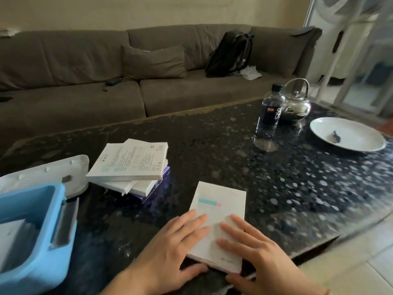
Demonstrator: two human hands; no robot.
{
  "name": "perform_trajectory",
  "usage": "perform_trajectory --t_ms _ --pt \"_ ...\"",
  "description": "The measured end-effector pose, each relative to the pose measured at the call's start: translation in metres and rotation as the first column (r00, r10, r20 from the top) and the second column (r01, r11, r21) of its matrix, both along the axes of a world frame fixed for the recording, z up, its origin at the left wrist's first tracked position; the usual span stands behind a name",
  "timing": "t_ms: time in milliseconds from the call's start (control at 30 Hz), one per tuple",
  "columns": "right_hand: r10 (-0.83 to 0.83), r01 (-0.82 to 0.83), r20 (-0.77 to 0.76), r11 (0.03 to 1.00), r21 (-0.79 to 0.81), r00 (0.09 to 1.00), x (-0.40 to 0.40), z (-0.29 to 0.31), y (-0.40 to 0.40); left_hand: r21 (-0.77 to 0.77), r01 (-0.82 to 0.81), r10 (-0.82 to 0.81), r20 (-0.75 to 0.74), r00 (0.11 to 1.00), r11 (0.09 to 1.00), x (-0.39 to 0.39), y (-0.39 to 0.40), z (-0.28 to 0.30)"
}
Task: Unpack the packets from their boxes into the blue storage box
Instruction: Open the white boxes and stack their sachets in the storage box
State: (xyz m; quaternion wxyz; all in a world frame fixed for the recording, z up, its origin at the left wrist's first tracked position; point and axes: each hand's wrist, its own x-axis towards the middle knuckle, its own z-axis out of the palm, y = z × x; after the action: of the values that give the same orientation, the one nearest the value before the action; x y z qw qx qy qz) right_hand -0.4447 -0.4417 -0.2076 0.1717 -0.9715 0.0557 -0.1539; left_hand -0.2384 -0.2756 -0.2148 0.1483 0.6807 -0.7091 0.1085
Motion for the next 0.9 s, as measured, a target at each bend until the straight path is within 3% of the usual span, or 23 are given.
perform_trajectory --t_ms 233,400,500,600,733,833,900 --pt "0.085 -0.073 0.119 0.992 -0.103 0.989 -0.007 -0.002 0.021 -0.173 0.014 -0.011 0.018 1.000 0.985 -0.018 0.027 -0.011" --pt "0.192 -0.116 0.217 0.941 -0.318 0.957 0.001 0.018 0.034 -0.310 0.028 -0.022 0.023 0.999 0.950 -0.020 0.049 0.005" --pt "0.166 -0.110 0.397 0.981 -0.161 0.903 0.007 0.039 0.048 -0.449 -0.041 -0.036 -0.162 0.986 0.893 -0.022 0.063 0.039" --pt "0.116 -0.128 0.483 0.992 -0.007 0.868 0.017 0.056 0.060 -0.522 -0.144 -0.025 -0.303 0.953 0.841 -0.024 0.072 0.072" --pt "0.095 -0.190 0.482 0.970 0.151 0.871 0.027 0.065 0.078 -0.527 -0.099 -0.040 -0.246 0.968 0.844 -0.017 0.089 0.089" --pt "0.100 -0.223 0.467 0.950 0.217 0.879 0.027 0.066 0.090 -0.522 -0.022 -0.040 -0.107 0.993 0.853 -0.012 0.105 0.087" --pt "-0.014 -0.233 0.444 0.836 0.497 0.896 0.021 0.064 0.105 -0.543 0.011 -0.034 -0.033 0.999 0.840 -0.011 0.116 0.083"
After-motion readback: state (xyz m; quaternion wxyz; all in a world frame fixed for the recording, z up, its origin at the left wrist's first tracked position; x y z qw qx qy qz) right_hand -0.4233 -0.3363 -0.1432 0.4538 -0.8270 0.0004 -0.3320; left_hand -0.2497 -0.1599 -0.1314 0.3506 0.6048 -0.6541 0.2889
